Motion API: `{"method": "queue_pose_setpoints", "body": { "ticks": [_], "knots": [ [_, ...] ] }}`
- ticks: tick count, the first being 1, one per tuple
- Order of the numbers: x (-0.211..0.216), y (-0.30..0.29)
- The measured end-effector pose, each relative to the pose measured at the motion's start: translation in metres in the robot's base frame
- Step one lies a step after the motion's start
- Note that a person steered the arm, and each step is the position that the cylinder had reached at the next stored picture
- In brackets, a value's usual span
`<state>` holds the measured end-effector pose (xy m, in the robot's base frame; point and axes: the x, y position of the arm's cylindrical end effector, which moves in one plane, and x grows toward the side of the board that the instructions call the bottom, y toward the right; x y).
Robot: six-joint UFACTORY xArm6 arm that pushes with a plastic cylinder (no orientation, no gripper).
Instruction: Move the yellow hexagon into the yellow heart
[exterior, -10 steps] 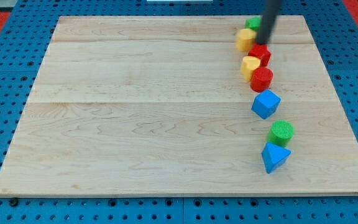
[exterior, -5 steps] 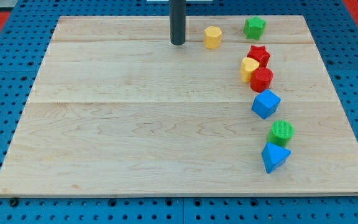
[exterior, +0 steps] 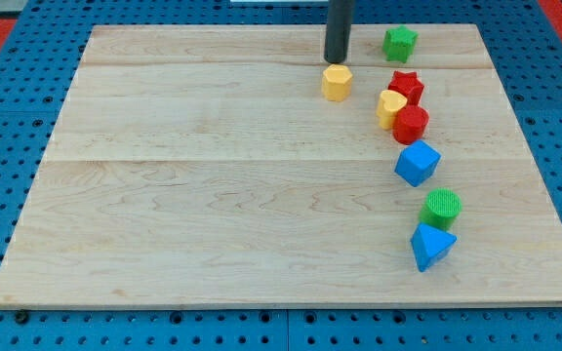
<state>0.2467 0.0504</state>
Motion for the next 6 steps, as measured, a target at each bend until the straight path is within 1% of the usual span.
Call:
{"method": "queue_pose_setpoints", "body": {
  "ticks": [1, 2, 3, 4, 5, 6],
  "knots": [
    [0.024, -0.031],
    [0.043, 0.035],
    [0.061, 0.030],
    [0.058, -0.001],
    [0.074, 0.005],
    [0.074, 0.033]
  ]
}}
